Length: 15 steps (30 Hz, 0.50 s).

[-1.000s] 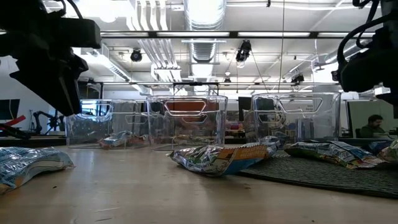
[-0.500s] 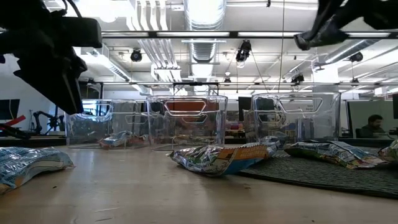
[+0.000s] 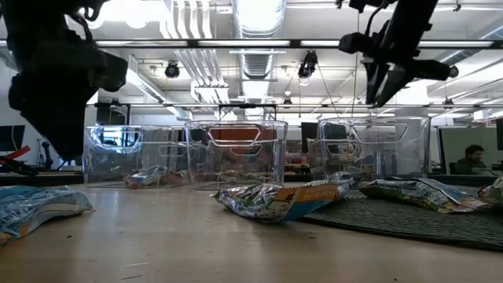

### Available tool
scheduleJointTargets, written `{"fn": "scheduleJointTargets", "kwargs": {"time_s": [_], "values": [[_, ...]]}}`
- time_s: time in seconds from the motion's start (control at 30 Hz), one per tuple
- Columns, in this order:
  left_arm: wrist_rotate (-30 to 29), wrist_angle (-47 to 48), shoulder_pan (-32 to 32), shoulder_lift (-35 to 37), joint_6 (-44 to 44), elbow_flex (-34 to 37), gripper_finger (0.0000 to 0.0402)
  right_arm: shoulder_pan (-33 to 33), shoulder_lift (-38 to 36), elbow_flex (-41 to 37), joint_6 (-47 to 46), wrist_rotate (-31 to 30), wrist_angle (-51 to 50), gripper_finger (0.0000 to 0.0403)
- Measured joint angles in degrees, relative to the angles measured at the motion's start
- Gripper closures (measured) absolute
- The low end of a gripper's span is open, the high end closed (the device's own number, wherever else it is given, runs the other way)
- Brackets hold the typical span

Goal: Pick and place Granola Bars by type
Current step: Put the blue snack bar into the right transparent bin

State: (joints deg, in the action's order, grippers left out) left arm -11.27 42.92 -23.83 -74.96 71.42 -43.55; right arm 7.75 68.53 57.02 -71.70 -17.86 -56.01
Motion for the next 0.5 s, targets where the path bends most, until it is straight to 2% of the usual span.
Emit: {"fn": "scheduleJointTargets", "kwargs": {"time_s": [0.27, 0.5], "values": [[1.20, -0.74, -1.58, 0.09, 6.56, 0.00, 0.0248, -0.39, -0.69, -0.14, 3.25, -2.91, 1.10, 0.0201], [2.83, -1.19, -1.56, 0.17, 8.63, -0.02, 0.0248, -0.74, -1.71, -0.14, 7.74, -3.09, 1.18, 0.0166]]}}
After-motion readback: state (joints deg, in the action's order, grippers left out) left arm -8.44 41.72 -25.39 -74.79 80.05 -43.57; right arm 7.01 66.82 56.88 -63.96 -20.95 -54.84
